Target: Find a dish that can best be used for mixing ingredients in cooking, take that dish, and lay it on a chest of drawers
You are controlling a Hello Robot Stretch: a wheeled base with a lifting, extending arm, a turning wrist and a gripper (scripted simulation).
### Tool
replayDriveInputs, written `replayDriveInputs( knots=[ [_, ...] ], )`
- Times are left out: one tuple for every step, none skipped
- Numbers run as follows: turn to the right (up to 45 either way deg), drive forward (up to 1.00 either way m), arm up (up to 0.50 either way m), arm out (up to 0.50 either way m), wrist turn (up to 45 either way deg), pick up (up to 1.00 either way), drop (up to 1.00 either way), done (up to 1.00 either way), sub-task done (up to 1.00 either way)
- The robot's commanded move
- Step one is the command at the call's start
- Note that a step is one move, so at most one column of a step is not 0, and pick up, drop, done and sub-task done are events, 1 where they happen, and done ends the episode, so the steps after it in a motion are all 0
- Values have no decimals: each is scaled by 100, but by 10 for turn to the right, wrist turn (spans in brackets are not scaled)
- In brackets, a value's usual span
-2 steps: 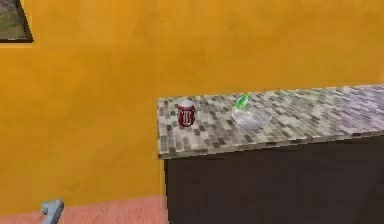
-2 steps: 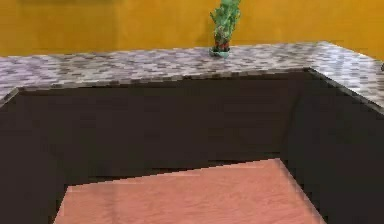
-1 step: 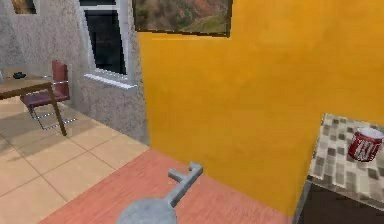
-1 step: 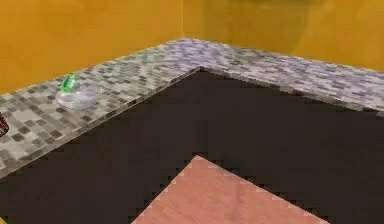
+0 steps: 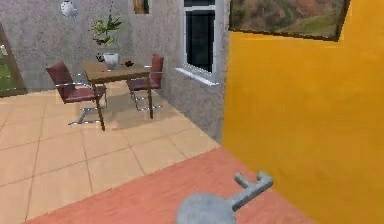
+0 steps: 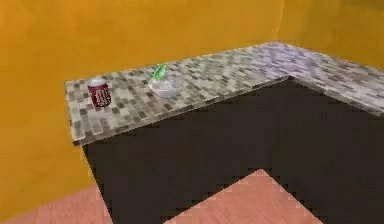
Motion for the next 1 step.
replayDriveInputs(
  knots=[
    [450,0,0,0,0,0,0,0,0]
  ],
)
